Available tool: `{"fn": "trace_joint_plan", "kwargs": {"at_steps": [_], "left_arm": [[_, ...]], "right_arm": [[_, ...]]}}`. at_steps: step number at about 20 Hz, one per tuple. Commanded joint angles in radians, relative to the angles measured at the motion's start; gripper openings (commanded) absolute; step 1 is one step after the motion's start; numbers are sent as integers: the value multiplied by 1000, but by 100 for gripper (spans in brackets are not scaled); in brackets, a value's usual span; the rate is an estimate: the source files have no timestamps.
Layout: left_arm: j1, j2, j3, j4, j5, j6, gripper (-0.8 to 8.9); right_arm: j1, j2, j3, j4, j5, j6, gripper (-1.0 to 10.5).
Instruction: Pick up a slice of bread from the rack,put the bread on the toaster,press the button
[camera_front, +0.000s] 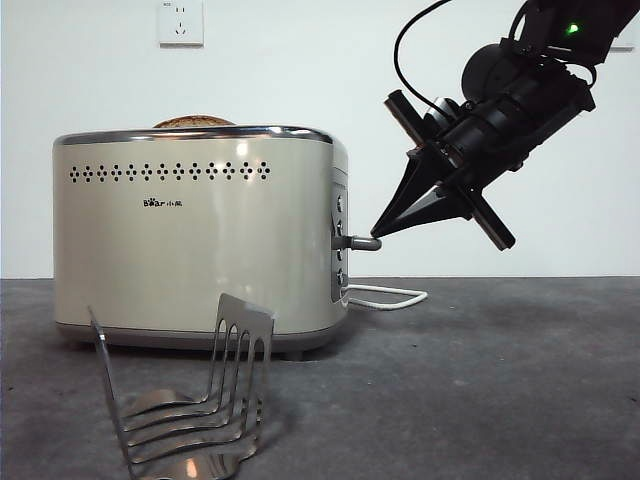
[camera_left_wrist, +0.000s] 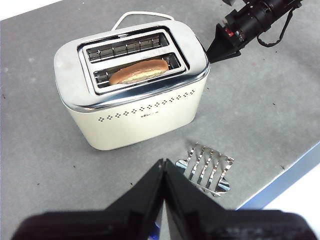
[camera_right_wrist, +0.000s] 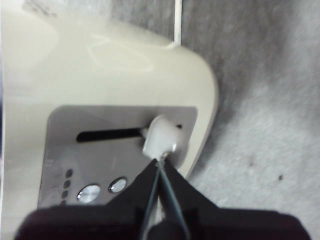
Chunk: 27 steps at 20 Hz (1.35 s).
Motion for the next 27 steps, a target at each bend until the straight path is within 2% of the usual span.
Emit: {"fn": "trace_joint_plan", "kwargs": {"at_steps": [1, 10, 16, 19, 22, 27], "left_arm": [[2, -2, -2, 6, 4, -12, -5], [2, 8, -2, 6, 5, -14, -5], [2, 8, -2, 6, 4, -13, -5], [2, 16, -2, 6, 4, -14, -5], [2, 21, -2, 6, 5, -13, -5], [2, 21, -2, 6, 5, -13, -5]], "right_arm": [[-8, 16, -11, 2, 25, -13, -8], [-10, 15, -11, -1, 21, -10, -8], [-54, -68, -8, -7, -32, -10, -8], [-53, -95, -7, -1, -79, -6, -8], [-32, -92, -7, 18, -77, 2, -8], [2, -85, -7, 134, -70, 92, -8]]}}
